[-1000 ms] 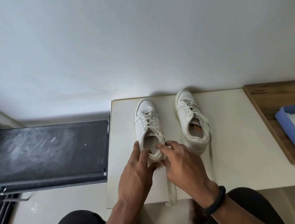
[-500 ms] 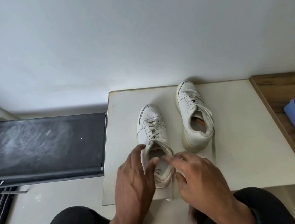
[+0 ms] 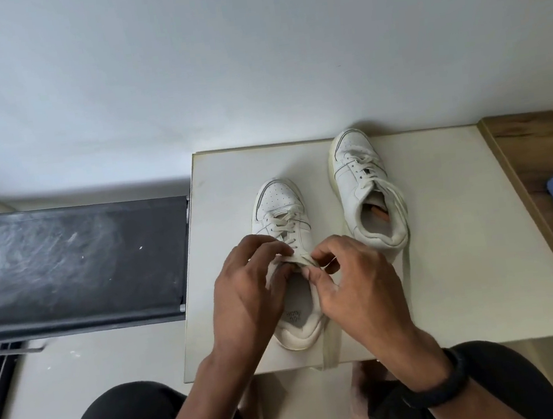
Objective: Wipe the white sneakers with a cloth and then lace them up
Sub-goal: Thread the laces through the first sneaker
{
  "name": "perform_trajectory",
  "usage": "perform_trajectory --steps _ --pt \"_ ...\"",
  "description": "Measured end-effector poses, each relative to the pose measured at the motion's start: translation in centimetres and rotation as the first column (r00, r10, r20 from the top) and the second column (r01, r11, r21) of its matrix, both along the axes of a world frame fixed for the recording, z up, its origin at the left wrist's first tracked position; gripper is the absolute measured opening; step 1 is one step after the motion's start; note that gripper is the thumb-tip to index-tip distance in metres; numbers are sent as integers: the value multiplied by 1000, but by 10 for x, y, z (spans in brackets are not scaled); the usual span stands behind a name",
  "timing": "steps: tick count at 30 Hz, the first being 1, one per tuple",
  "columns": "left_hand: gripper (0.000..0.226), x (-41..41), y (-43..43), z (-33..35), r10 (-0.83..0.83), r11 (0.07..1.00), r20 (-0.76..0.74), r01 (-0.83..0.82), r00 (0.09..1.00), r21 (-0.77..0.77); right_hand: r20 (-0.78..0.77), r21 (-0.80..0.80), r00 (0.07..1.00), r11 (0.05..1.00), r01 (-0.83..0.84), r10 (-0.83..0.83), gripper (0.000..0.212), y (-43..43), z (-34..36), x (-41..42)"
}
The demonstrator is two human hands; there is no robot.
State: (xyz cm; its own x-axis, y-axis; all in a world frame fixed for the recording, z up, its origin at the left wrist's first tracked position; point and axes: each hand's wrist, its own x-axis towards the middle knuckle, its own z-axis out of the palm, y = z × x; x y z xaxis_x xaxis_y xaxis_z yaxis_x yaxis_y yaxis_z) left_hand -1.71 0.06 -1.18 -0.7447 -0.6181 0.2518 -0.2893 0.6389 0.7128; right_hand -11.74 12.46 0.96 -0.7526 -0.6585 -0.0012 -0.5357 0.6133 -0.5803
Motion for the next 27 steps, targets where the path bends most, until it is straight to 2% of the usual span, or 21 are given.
perform_trajectory --steps 4,7,9,12,15,18,20,22,24,27 --pt "14 5 -3 10 12 979 -63 1 998 204 -2 -77 1000 997 20 -20 17 4 0 -1" --pt "12 5 -3 14 47 956 -52 -30 998 293 -49 -111 999 994 -23 18 17 5 2 0" --pt "13 4 -1 14 64 956 -55 -45 996 289 -86 -126 996 991 -45 35 12 6 3 0" --pt "10 3 3 13 22 984 -85 -6 996 181 -97 -187 994 980 -69 51 8 7 4 2" --pt "12 3 0 12 -31 996 -99 39 995 84 2 -296 999 954 -46 49 19 7 9 2" --pt "10 6 -3 14 -20 992 -119 34 993 119 65 -289 994 955 -61 83 19 10 18 -4" --pt "11 6 -3 17 31 968 -142 6 989 252 128 -223 987 972 -70 101 14 13 21 -7" --pt "21 6 -5 20 150 889 -176 -55 973 455 432 -273 898 961 40 85 13 15 22 -8" --pt "28 6 -12 24 281 808 -210 -112 937 578 695 -341 712 918 205 99 13 17 26 -10" --pt "30 12 -28 28 464 666 -206 -185 862 723 851 -397 491 842 365 188 10 20 39 -17"
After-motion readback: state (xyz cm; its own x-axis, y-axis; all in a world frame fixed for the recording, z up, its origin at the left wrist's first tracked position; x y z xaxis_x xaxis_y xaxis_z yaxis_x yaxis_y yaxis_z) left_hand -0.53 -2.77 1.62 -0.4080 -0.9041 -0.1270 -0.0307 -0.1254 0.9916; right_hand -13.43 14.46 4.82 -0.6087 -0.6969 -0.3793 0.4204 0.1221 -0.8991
